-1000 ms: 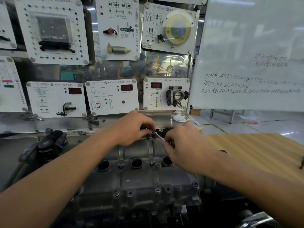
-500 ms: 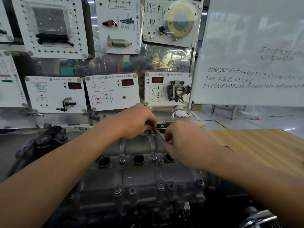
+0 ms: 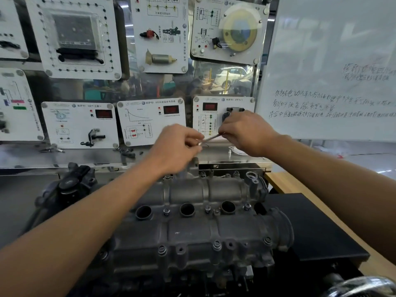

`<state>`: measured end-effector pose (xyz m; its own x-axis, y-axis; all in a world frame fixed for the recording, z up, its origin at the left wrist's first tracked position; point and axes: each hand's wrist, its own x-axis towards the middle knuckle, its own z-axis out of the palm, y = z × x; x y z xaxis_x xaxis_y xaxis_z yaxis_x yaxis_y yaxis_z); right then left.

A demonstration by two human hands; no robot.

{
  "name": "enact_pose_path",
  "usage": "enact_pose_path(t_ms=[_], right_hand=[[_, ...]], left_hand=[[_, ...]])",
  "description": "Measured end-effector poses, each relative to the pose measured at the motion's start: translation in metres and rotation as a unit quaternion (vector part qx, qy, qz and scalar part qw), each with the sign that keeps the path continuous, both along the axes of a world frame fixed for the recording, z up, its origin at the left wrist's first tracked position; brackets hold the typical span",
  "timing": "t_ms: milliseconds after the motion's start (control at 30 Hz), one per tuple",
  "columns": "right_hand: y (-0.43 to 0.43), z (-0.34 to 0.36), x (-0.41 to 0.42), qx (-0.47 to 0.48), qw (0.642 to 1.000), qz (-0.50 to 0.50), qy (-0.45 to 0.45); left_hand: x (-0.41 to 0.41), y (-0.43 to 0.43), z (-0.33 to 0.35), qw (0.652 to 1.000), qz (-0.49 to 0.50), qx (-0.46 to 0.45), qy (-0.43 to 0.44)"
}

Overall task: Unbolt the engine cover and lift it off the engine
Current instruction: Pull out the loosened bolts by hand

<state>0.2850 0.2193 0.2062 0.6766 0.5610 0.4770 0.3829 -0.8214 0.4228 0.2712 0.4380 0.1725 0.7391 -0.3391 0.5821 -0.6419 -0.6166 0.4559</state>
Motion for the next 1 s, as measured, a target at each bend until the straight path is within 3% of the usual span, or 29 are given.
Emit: enact_pose_path(t_ms=[233,1000], right_hand=[[0.06,-0.031,-0.078,0.092,0.984,0.039,0.146],[0.13,-0.057,-0.105,0.224,0.96,0.01,0.171]], left_hand=[[-0.003,0.065,0.006,0.991,0.014,0.118,0.054],[0.005,0.062,-0.007,0.984,0.008,0.167,0.066]])
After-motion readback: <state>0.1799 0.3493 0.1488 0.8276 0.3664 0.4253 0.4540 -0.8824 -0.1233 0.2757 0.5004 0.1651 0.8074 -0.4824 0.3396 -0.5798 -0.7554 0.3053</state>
